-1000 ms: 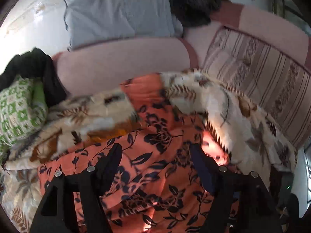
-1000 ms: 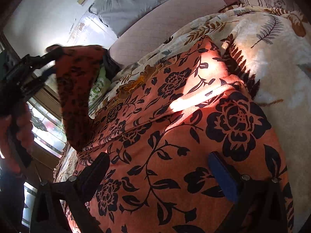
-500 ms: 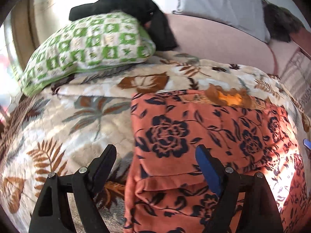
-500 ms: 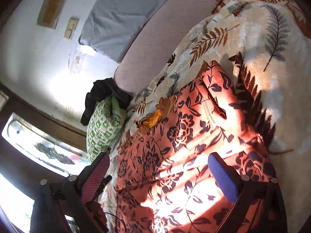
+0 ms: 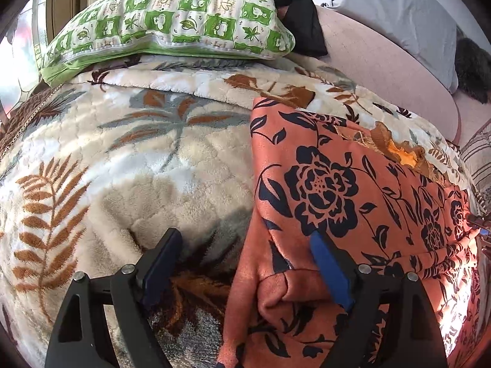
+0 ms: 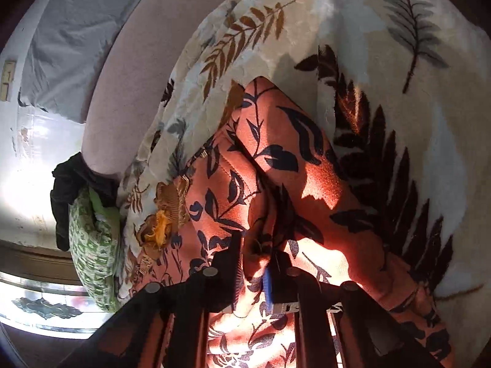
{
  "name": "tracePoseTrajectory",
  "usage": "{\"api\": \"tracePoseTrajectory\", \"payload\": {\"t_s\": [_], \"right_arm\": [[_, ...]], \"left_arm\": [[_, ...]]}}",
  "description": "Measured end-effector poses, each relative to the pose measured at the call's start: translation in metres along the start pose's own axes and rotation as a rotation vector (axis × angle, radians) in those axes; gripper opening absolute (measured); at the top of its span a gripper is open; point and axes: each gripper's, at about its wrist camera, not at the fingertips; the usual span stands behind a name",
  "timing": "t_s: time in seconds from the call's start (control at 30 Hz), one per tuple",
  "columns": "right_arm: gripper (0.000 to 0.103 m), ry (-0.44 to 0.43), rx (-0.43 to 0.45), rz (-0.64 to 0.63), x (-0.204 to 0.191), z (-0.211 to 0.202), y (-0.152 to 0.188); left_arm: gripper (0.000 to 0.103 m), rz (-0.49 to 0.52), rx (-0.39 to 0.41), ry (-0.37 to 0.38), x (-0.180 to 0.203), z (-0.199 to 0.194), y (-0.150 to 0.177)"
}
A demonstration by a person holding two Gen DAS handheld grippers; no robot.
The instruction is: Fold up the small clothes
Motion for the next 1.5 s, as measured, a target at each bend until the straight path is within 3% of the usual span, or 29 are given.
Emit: {"api": "tracePoseTrajectory", "payload": {"t_s": [0.13,0.2,0.3,0.33,0.37,0.4,0.43,0.47,0.53,0.57,0.67,0.73,0.77,0.83,0.87,0.93,0.97,1.07,1.17,1.3,1.5], "right_arm": [[0.008,0.027,0.110,-0.244,-0.040,-0.045,0.023],[0.008,0.079,0.132,-0.315,-0.040,-0.053,0.037],[0.017,0.161,0.041,-0.261,0.007,-0.028,0.041],[0.021,0.133,0.017,-0.218,0.025,-0.024,0.040],[0.021,0.079,0.047,-0.208,0.033,-0.032,0.041],[0.024,0.078,0.069,-0.221,0.033,-0.040,0.041],[0.042,0.088,0.087,-0.245,0.029,-0.049,0.041],[0.072,0.065,0.098,-0.271,0.023,-0.057,0.041],[0.082,0.062,0.164,-0.322,0.006,-0.078,0.043],[0.082,0.059,0.191,-0.348,-0.002,-0.087,0.041],[0.082,-0.076,0.183,-0.374,-0.028,-0.095,0.030],[0.082,-0.157,0.076,-0.385,-0.040,-0.071,0.019],[0.082,-0.178,0.023,-0.372,-0.039,-0.054,0.011],[0.082,-0.126,-0.076,-0.305,-0.024,-0.008,-0.008],[0.081,-0.069,-0.080,-0.266,-0.009,0.008,-0.016],[0.081,-0.160,-0.045,-0.201,0.008,0.016,-0.028],[0.081,-0.146,-0.036,-0.208,0.003,0.012,-0.026],[0.082,-0.056,-0.018,-0.324,-0.020,-0.005,-0.007],[0.083,-0.085,-0.004,-0.389,-0.021,-0.043,0.023],[0.083,-0.088,0.009,-0.432,0.005,-0.100,0.073],[0.083,-0.051,-0.013,-0.405,0.068,-0.177,0.144]], "left_arm": [[0.086,0.004,-0.004,-0.003,0.000,0.000,-0.004],[0.086,0.006,-0.016,-0.020,0.001,-0.003,-0.006],[0.086,-0.014,0.010,-0.041,0.001,-0.022,-0.011],[0.086,-0.008,0.040,-0.029,0.003,-0.032,-0.014],[0.086,0.009,0.070,-0.025,0.005,-0.042,-0.017],[0.086,0.034,0.097,-0.027,0.010,-0.050,-0.021],[0.086,0.059,0.122,-0.023,0.015,-0.056,-0.024],[0.086,0.085,0.146,-0.016,0.021,-0.060,-0.026],[0.086,0.153,0.159,-0.023,0.035,-0.056,-0.026],[0.086,0.189,0.129,-0.040,0.041,-0.046,-0.025],[0.088,0.275,-0.061,-0.115,0.051,0.005,-0.010],[0.096,0.188,-0.024,-0.070,0.036,0.007,-0.005],[0.099,0.160,-0.046,-0.054,0.030,0.010,-0.006],[0.099,0.151,-0.047,-0.032,0.027,0.011,-0.007],[0.099,0.162,-0.043,-0.041,0.029,0.011,-0.006],[0.100,0.159,-0.043,-0.041,0.028,0.012,-0.007],[0.101,0.149,-0.045,-0.032,0.027,0.013,-0.007],[0.101,0.128,-0.053,-0.020,0.022,0.009,-0.007],[0.101,0.046,-0.052,-0.025,0.001,-0.016,0.001],[0.100,-0.026,-0.013,-0.006,-0.038,-0.072,0.029],[0.100,-0.037,-0.047,0.139,-0.075,-0.147,0.108]]}}
Point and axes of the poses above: each gripper's, at about its wrist camera, not at the fingertips, and z roughly the way its jaws point, x to its right, y to its underside, and after that the axes turned 7 degrees about -y, right-handed
